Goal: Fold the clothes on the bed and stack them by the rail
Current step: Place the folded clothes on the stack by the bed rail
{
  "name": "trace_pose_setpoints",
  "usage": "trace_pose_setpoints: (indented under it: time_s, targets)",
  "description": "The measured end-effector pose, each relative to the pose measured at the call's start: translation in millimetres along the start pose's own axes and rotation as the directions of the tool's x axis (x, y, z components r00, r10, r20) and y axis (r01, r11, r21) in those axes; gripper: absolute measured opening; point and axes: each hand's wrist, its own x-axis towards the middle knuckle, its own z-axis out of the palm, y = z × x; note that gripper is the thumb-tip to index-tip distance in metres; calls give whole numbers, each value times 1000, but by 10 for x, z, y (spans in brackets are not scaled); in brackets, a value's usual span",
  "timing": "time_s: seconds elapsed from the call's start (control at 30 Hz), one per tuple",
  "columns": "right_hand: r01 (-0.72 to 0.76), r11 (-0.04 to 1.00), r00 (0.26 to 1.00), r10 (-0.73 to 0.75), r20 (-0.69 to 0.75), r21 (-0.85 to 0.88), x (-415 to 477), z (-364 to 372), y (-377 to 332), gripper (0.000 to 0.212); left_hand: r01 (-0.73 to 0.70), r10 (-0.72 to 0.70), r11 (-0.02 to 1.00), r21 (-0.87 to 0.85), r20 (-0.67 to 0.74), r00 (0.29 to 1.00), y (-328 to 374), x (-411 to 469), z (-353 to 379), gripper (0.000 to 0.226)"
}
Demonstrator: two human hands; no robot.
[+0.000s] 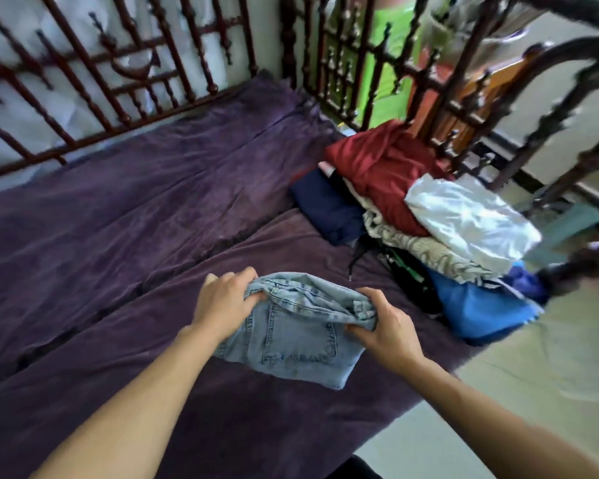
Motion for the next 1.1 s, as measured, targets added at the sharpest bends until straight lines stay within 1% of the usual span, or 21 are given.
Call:
trace_pose_setpoints:
  time_s: [0.13,0.27,0.33,0.43,0.57,0.63,0.67,0.7,0.73,0.77,0.8,0.83,0.87,0.9,0.93,0.97,1.0,1.03,1.07,1.1]
  targets:
    - [-31,999,988,27,-152,-27,-147,-883,230,62,-152,152,988,-1,8,988,875,454,-352,31]
    - [-83,997,953,79,-292,-3,-95,-1564,544,62,-268,268,963,6,33,963,1653,1013,-612,30]
    - [-108,994,938,111,-329,26,4,-1858,691,62,-310,308,950,34,54,950,2023,1358,-740,31]
    - [-145,982,916,178,-359,119,220,-2254,931,62,-359,352,931,61,104,930,2588,1950,-894,31]
    - [-183,921,895,301,-330,344,650,-2699,1362,58,-392,368,916,79,223,903,3312,2835,-877,29]
    - [-200,884,886,347,-308,422,866,-2846,1651,54,-407,381,908,100,210,901,3660,3233,-693,29]
    - [-228,875,878,375,-299,428,967,-2903,1806,54,-407,383,903,135,172,907,3816,3400,-551,33]
    - [-280,875,871,405,-277,396,1051,-2945,1961,56,-391,374,903,175,123,919,3938,3529,-400,39]
    - [-364,879,866,441,-236,307,1122,-2975,2113,60,-362,353,911,198,83,932,4023,3614,-245,46]
    - [-461,874,857,483,-180,152,1167,-2988,2254,65,-331,324,922,201,65,944,4069,3652,-94,50]
    - [-520,853,849,511,-136,-42,1184,-2996,2367,67,-306,298,932,196,71,952,4072,3650,50,53]
    - [-522,824,853,506,-129,-221,1178,-2998,2445,66,-287,275,937,198,87,957,4034,3617,188,54]
    - [-471,809,882,439,-173,-351,1154,-2992,2489,62,-271,254,939,212,103,962,3964,3561,319,53]
    - [-376,820,925,306,-225,-432,1137,-2974,2516,56,-259,237,938,230,121,964,3882,3500,435,54]
    - [-263,840,952,146,-269,-475,1138,-2938,2524,52,-253,225,937,239,141,964,3797,3437,539,55]
    - [-146,859,953,-11,-302,-490,1171,-2884,2520,49,-253,219,939,231,162,962,3732,3390,629,57]
    - [-40,863,949,-125,-289,-504,1239,-2828,2504,50,-257,221,944,209,183,958,3696,3362,710,59]
    - [26,863,959,-163,-230,-504,1331,-2769,2485,54,-266,228,947,180,208,951,3687,3344,781,61]
    - [47,868,980,-135,-144,-495,1449,-2707,2469,61,-278,237,948,153,243,941,3692,3338,852,63]
    - [34,873,997,-67,-50,-487,1562,-2634,2474,69,-291,242,947,136,291,925,3698,3332,929,65]
